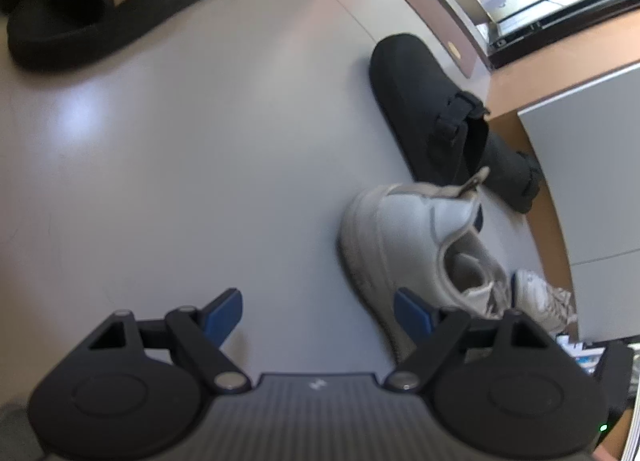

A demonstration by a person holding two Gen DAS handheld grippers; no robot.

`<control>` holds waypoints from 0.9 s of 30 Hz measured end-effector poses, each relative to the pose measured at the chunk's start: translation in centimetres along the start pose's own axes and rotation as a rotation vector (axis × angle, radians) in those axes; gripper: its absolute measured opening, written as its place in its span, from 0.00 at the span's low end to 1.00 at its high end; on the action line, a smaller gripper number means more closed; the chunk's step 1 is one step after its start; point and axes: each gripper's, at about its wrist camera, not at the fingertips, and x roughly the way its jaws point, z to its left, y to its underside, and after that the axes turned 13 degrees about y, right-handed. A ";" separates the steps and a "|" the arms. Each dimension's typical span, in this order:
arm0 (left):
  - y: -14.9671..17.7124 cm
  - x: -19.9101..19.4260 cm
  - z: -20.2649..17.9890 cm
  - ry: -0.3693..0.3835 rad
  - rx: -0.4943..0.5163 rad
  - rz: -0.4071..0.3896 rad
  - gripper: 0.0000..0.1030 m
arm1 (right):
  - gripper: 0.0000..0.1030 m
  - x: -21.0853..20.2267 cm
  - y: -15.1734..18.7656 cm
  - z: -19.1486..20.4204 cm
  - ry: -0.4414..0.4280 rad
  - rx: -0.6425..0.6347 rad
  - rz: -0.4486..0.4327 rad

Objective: Organize scattered shoes
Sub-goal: 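Carry the patterned sneaker with the right tool beside the black sneakers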

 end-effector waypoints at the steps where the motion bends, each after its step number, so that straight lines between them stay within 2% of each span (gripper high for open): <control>1: 0.0 0.1 0.1 0.006 0.001 0.000 0.82 | 0.87 -0.1 0.0 0.3 0.012 0.022 0.018; 13: -0.1 1.1 -1.5 0.103 0.076 0.029 0.82 | 0.85 -1.5 2.1 1.3 0.084 0.379 0.179; 19: 0.0 1.6 -2.0 0.081 0.136 0.068 0.81 | 0.85 -2.6 4.2 2.2 0.148 0.554 0.266; 27: 0.4 1.9 -2.1 0.091 0.140 0.100 0.81 | 0.85 -3.5 6.1 3.2 0.185 0.723 0.341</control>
